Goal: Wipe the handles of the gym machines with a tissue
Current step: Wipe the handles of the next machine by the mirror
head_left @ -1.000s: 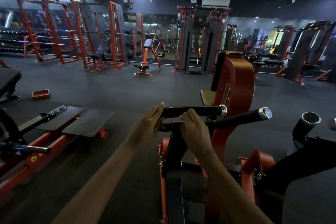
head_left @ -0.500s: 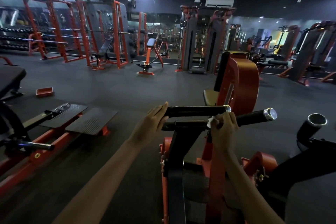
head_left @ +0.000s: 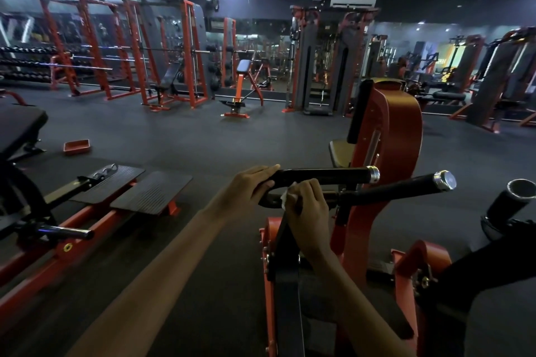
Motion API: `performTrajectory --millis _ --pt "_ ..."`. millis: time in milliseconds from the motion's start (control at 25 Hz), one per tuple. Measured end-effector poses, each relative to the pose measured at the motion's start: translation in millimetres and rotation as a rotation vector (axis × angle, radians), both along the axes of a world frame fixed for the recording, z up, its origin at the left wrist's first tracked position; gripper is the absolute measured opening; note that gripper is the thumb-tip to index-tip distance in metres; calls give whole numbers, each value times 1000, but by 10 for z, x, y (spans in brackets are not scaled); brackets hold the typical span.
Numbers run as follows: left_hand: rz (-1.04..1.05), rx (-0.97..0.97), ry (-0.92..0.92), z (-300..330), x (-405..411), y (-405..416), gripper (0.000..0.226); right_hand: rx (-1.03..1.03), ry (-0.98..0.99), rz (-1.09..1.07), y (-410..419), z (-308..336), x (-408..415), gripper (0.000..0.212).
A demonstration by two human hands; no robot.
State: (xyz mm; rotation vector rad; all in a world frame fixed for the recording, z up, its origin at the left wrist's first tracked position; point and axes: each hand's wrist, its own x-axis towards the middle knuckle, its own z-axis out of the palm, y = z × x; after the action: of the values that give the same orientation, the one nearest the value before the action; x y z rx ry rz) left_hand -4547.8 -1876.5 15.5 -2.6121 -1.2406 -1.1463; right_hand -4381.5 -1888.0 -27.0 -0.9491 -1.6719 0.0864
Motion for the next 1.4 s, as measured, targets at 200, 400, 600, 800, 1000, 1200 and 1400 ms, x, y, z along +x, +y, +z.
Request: performTrajectory --millis 200,400,600,800,1000,1200,1400 --pt "-49 -18 12 23 -67 64 43 -3 25 -12 13 -32 50 7" --pt "-125 -18 20 30 -137 105 42 29 -29 -13 -82 -16 -158 6" --pt "-161 6 -2 73 -156 121 42 -13 21 -117 -156 -110 -80 4" --pt "-197 19 8 114 -193 143 41 -51 85 -168 -285 -153 -5 6" --pt "-224 2 18 147 -206 146 41 -242 359 -124 -301 -115 -258 10" --pt "-254 13 54 167 -237 197 42 -143 343 -104 -330 -122 -257 9" --pt "-345 -31 53 246 -320 333 35 8 341 -149 -118 372 -46 12"
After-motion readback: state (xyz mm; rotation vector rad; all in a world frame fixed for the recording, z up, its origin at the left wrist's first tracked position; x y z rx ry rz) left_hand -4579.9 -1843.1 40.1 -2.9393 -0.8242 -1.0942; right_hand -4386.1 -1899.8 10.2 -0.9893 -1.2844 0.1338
